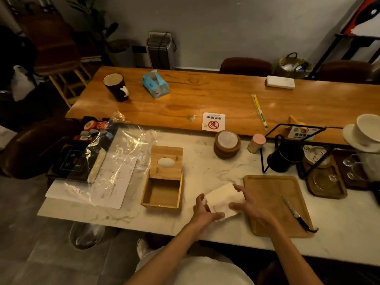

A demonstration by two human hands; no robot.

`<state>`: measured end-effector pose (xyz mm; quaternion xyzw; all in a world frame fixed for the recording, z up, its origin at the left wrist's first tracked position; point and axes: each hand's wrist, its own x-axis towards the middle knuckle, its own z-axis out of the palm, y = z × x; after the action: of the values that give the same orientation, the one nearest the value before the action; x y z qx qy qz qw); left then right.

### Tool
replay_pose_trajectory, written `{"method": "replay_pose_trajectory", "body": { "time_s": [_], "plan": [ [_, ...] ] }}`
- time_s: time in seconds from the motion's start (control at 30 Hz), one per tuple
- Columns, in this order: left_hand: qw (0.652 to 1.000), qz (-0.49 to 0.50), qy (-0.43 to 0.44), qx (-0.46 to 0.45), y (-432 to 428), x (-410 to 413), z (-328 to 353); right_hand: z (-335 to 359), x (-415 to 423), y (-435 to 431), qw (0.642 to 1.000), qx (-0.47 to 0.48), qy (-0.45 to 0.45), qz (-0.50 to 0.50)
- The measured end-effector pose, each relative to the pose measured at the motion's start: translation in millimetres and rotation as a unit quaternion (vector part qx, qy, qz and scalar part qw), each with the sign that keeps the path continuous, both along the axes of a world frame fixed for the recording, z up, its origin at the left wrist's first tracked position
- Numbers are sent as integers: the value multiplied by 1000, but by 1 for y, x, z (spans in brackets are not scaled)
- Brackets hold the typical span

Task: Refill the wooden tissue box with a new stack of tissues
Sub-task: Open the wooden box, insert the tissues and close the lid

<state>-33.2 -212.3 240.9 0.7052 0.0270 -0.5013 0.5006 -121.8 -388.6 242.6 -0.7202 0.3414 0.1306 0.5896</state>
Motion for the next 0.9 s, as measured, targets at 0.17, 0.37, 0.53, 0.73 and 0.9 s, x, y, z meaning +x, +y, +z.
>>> {"method": "replay_pose_trajectory", "body": {
  "time_s": [0.17, 0.37, 0.53, 0.73, 0.9],
  "plan": [
    [976, -71, -200, -43, -10, 7, 5, -13, -24, 24, 972, 77, -129, -181],
    [952, -105, -258, -130, -3, 15, -2, -4, -22, 39, 968, 16, -189, -164],
    [943, -168, -269, -102, 14, 12, -23, -13, -39, 62, 975, -41, -186, -117],
    [935, -203, -262, -124, 15, 18, -25, -12, -37, 73, 973, -68, -176, -132],
    [933, -199, -271, -128, 7, 14, -26, -13, -26, 81, 965, -82, -180, -170]
  ]
}}
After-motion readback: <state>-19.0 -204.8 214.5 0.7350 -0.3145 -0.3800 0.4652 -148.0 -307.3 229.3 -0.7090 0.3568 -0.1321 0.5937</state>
